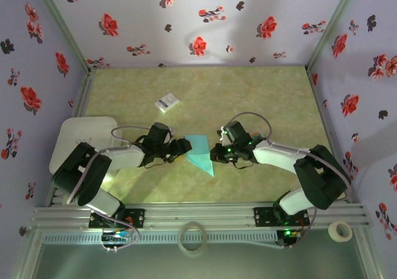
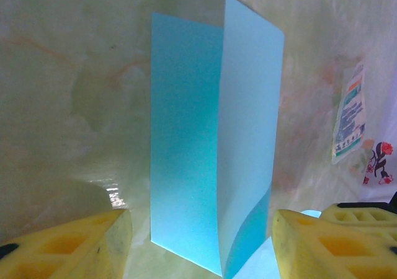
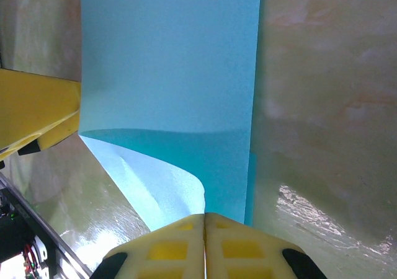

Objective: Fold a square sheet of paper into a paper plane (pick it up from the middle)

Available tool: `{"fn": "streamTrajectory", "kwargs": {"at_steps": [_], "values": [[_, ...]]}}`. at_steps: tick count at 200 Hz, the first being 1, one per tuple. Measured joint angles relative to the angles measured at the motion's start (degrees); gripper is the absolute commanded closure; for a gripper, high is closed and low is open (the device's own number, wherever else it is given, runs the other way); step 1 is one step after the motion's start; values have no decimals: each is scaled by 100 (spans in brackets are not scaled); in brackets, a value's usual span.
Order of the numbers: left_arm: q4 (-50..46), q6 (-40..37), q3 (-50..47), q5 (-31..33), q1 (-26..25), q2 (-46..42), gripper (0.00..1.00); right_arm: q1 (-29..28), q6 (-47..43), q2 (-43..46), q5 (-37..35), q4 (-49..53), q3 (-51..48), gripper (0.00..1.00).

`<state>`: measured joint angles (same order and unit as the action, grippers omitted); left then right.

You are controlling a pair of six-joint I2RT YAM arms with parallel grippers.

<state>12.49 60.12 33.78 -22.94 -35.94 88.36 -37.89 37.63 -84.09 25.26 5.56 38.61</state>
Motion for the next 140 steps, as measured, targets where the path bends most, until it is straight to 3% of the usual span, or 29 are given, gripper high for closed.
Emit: {"fn": "streamTrajectory", "kwargs": {"at_steps": [41, 79, 108, 140], "values": [[249, 68, 190, -181, 2, 256, 50, 20, 4, 4, 35, -72, -22, 90], [697, 166, 326, -485, 2, 645, 74, 50, 7, 7, 48, -107, -48, 88], [1174, 404, 254, -570, 2, 769, 93, 52, 28, 22, 26, -76, -48, 71], [1550, 568, 70, -479, -7, 767, 97, 52, -26, 286, -238, 173, -55, 60]]}}
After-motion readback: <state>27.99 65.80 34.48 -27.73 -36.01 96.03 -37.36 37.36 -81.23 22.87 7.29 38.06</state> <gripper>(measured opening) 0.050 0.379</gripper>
